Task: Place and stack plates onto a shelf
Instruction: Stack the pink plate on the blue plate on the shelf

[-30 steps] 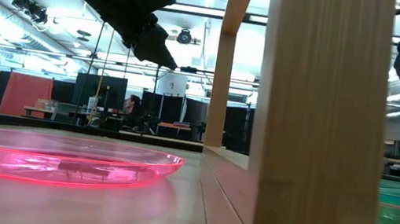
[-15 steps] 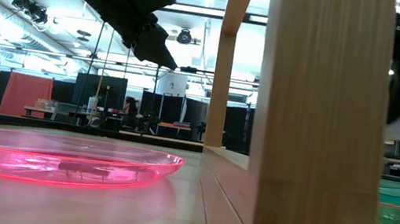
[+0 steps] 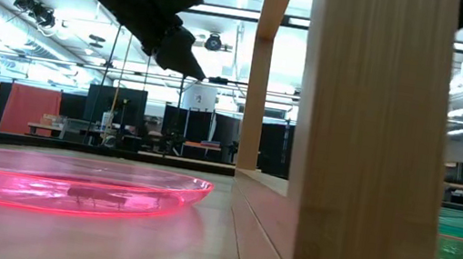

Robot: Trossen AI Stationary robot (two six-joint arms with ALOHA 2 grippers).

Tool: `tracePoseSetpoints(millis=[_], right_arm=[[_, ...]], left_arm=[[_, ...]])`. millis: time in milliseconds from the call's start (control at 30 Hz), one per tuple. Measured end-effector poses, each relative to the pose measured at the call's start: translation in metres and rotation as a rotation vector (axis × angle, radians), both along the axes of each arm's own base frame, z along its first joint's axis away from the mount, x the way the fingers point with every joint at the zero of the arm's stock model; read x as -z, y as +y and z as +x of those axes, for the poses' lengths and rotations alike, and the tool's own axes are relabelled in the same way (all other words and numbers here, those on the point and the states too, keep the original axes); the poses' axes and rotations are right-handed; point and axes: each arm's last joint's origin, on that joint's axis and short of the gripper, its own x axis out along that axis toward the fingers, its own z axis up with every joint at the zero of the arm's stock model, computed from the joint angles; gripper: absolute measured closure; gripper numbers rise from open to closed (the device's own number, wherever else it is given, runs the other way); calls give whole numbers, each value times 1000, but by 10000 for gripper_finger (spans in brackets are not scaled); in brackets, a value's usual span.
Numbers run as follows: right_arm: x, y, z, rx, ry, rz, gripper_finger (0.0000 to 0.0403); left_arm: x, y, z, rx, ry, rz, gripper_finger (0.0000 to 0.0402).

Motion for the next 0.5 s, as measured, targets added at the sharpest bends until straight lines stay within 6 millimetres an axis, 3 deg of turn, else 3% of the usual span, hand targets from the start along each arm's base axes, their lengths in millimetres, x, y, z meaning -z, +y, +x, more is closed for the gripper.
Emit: tracePoseSetpoints(millis=[233, 500], right_arm=[[-19, -26, 8, 67, -170, -105, 196], [-16, -45, 5, 108, -143, -87, 196]], left_arm=[[2, -4, 3, 104, -84, -195, 257], [10, -11, 1, 221, -64, -456, 257]])
